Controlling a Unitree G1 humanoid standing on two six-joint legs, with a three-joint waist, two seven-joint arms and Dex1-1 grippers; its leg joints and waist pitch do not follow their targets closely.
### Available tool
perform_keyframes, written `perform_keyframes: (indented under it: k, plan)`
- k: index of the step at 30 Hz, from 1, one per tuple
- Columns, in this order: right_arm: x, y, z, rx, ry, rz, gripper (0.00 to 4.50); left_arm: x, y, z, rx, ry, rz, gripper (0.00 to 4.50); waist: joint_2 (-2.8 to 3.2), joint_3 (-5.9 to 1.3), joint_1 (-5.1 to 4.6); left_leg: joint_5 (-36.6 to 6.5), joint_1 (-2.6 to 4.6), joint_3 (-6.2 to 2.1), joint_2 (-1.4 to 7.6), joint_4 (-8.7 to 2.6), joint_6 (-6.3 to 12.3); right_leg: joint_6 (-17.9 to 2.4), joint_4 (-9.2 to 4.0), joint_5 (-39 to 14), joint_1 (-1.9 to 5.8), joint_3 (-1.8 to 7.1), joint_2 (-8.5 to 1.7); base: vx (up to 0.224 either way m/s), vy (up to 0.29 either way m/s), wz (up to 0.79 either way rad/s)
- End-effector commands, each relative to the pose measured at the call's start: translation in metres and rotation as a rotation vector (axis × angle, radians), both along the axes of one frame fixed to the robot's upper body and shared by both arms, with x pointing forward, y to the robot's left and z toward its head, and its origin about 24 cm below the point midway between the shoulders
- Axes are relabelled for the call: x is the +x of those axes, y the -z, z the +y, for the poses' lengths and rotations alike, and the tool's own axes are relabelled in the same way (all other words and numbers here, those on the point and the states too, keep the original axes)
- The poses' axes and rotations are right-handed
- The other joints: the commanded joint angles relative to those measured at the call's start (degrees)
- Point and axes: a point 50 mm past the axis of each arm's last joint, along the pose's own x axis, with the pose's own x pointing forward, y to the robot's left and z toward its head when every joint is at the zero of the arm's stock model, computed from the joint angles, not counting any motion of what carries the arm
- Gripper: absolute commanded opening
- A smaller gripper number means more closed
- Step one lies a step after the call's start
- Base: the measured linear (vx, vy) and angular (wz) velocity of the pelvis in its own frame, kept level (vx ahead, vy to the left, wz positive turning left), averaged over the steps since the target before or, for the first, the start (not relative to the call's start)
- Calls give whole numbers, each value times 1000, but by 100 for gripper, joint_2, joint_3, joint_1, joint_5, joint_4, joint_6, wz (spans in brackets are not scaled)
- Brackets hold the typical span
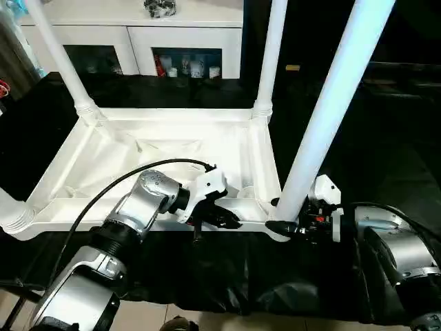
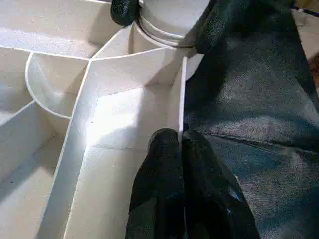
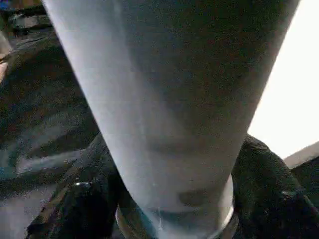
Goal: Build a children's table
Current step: Rotate leg to tighten
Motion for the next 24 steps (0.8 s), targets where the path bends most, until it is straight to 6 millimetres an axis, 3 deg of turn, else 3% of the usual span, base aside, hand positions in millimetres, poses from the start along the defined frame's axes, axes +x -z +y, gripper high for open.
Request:
perform_keyframes:
  k: [1, 2, 4, 5, 7, 13, 18, 20, 23, 24]
  plan:
    - [-2, 13, 18, 12, 4, 44, 261, 7, -6, -12, -20, -77, -58, 0, -99, -343, -7, -1507, 144, -188, 350, -430, 255, -1329, -435, -1614, 201, 199, -380, 0, 0, 0]
    - [4, 14, 18, 23, 74, 24, 261, 9, -6, -16, -25, -115, -69, 0, -104, -329, -47, -1721, 160, -198, 347, -446, 144, -1236, -476, -2008, 186, 203, -399, 0, 0, 0]
    - [23, 19, 18, 34, 337, 8, 261, 18, -6, -30, -42, -243, -95, 0, -90, -316, -94, -1821, 182, -207, 335, -455, 21, -1219, -497, -2199, 145, 202, -394, -27, 1, -1]
    - [26, 20, 18, 31, 378, 6, 261, 19, -6, -32, -46, -265, -92, 0, -112, -317, -143, -1984, 179, -243, 306, -466, -112, -1056, -532, -2579, 179, 171, -401, -57, 12, -6]
    - [32, 21, 19, 31, 467, 2, 261, 22, -6, -40, -46, -322, -102, 0, -106, -310, -166, -2014, 176, -242, 308, -473, -96, -989, -556, -2606, 163, 180, -398, 0, 0, 0]
    - [44, 24, 31, 46, 664, 14, 260, 29, -7, -61, -52, -459, -146, 0, -95, -333, -180, -1865, 164, -216, 288, -453, 47, -1019, -561, -2202, 160, 196, -379, 0, 0, 0]
    - [47, 22, 38, 62, 678, -2, 260, 28, -8, -67, -58, -442, -167, 0, -89, -359, -171, -1663, 133, -212, 297, -453, 118, -1085, -510, -1728, 192, 195, -365, 0, 0, 0]
    - [46, 16, 37, 102, 643, -30, 330, 23, -9, -68, -76, -364, -176, 0, -89, -365, -163, -1620, 134, -205, 294, -446, 172, -1124, -500, -1586, 196, 195, -368, 0, 0, 0]
    - [45, 14, 36, 141, 627, -20, 336, 20, -9, -67, -87, -315, -177, 0, -90, -372, -162, -1469, 107, -201, 300, -433, 282, -1190, -459, -1301, 220, 197, -365, 0, 0, 0]
    - [45, 14, 36, 141, 627, -20, 365, 20, -9, -67, -87, -315, -177, 0, -86, -377, -161, -1428, 104, -206, 303, -433, 293, -1207, -449, -1254, 229, 194, -368, 0, 0, 0]
